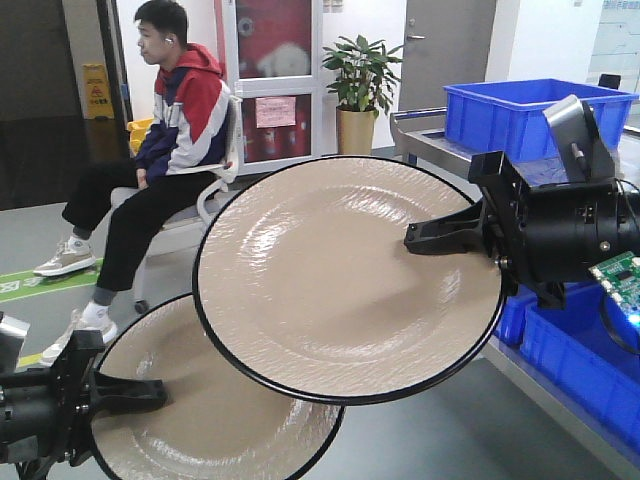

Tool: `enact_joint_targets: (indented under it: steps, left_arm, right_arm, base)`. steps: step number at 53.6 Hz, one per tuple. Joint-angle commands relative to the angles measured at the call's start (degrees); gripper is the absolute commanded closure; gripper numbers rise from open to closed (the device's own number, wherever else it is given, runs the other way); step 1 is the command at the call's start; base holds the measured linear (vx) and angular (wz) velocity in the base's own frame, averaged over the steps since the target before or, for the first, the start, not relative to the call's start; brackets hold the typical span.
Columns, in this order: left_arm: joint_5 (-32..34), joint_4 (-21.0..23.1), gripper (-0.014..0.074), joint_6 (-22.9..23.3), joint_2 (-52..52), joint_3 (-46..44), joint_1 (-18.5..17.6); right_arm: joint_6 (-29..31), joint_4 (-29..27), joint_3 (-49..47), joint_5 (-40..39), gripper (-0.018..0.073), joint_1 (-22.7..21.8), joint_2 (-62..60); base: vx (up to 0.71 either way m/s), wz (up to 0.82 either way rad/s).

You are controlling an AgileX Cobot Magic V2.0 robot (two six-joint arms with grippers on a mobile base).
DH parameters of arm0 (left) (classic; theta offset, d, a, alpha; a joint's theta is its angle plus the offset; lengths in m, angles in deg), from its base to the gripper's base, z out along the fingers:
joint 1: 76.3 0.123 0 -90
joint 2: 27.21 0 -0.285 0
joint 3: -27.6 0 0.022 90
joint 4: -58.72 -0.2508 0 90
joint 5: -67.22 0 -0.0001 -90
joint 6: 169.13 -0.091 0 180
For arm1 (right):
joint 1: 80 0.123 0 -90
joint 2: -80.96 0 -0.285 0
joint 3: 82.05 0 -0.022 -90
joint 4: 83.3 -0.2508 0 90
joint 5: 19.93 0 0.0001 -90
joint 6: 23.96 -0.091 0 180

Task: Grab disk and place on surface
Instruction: 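Hold both plates upright while the base drives to the steel table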

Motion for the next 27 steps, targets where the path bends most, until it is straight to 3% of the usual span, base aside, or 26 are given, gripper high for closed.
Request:
enact_joint_targets:
  steps: [1, 27]
  left_arm:
    - [-3.32, 6.74, 0.0598, 0.67, -2.14, -1.65, -0.06]
    - [-3.32, 6.74, 0.0598, 0.67, -2.14, -1.65, -0.06]
  right_arm:
    - [-0.35, -6.86, -2.22, -2.23, 0.0567, -0.2, -2.07]
    - [-0.35, -6.86, -2.22, -2.23, 0.0567, -0.2, -2.07]
  base:
    - [0.42, -0.09]
    - [0.43, -0.04]
